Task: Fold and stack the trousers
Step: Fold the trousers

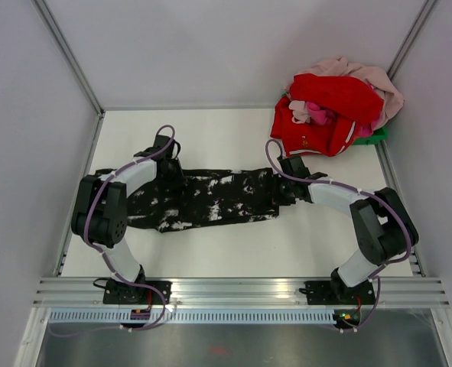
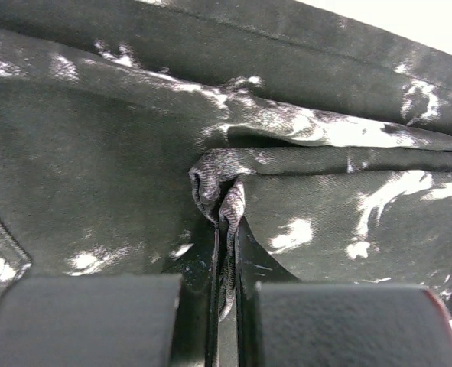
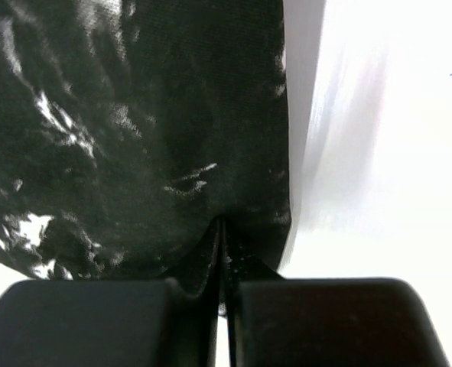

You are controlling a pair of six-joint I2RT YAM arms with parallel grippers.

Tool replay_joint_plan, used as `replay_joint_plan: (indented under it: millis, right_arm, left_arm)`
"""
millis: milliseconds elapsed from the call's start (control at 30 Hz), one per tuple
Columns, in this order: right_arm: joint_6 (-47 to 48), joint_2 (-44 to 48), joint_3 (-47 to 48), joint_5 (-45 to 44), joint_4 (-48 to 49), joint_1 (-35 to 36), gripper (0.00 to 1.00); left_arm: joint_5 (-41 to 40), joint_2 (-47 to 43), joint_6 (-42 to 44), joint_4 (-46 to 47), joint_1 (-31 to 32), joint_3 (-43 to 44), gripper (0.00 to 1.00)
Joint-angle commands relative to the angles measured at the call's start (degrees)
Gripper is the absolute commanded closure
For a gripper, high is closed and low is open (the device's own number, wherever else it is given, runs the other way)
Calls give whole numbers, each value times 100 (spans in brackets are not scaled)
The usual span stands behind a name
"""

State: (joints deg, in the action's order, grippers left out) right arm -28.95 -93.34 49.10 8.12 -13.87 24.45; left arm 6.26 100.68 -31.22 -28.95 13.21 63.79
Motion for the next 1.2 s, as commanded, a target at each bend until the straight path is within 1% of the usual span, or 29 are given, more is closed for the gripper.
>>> replay_joint_plan:
  millis: [0, 100, 133, 167, 200, 300, 333, 400, 467, 500, 600, 733, 800, 867, 900, 933, 967, 1000, 1033, 1100, 1133, 1167]
  right_arm:
    - [170, 395, 336, -206, -388, 34, 93]
    - [232, 702, 477, -258, -546, 34, 82]
    - [275, 877, 512, -302, -582, 34, 71]
    - [285, 949, 539, -346, -634, 34, 65]
    - [311, 1010, 574, -424, -643, 34, 51]
    - [355, 1108, 566, -531, -617, 25, 32]
    - [364, 1055, 557, -539, -626, 34, 29]
    - [337, 950, 548, -417, -617, 34, 24]
    - [267, 835, 522, -277, -530, 34, 24]
    - [250, 809, 469, -241, -477, 34, 23]
    - [171, 756, 355, -214, -275, 34, 22]
    - [153, 511, 337, -188, -90, 42, 20]
    - [109, 405, 363, -100, 6, 34, 19]
    - [83, 255, 337, -39, 129, 34, 19]
    - [74, 220, 337, -39, 156, 34, 19]
    - [82, 133, 337, -47, 217, 34, 19]
    - [82, 97, 337, -56, 244, 34, 19]
    - [82, 27, 346, -82, 270, 34, 19]
    - [82, -8, 337, -109, 305, 34, 19]
    - [82, -88, 354, -179, 385, 43, 19]
    - [74, -184, 363, -179, 411, 34, 19]
    - [65, -219, 398, -179, 455, 43, 21]
  left_arm:
    - [348, -172, -191, 512, -3, -16, 98]
    - [647, -216, -253, 794, 6, -68, 98]
    - [692, -233, -288, 899, -3, -103, 98]
    - [718, -233, -297, 961, -3, -130, 98]
    - [797, -251, -297, 1031, 6, -165, 98]
    - [877, -260, -288, 1198, 6, -262, 98]
    - [842, -269, -279, 1207, 6, -279, 98]
    - [580, -234, -262, 1147, 6, -279, 98]
    - [263, -233, -262, 1006, 6, -227, 98]
    - [-78, -251, -262, 831, 6, -201, 98]
    - [-554, -269, -314, 550, -12, -95, 98]
    - [-591, -304, -157, 609, -3, -95, 98]
    - [-469, -304, 62, 662, -3, -42, 97]
    - [-415, -312, 221, 628, -3, 45, 93]
    - [-441, -330, 326, 584, -12, 124, 90]
    - [-485, -400, 371, 496, -3, 160, 78]
    - [-538, -453, 415, 469, -3, 195, 70]
    - [-599, -523, 494, 443, -3, 247, 52]
    - [-600, -584, 538, 408, -3, 274, 44]
    - [-906, -795, 626, 189, -12, 440, 29]
    - [-960, -874, 644, 92, -3, 511, 19]
    - [-1004, -1006, 670, -170, -12, 599, 13]
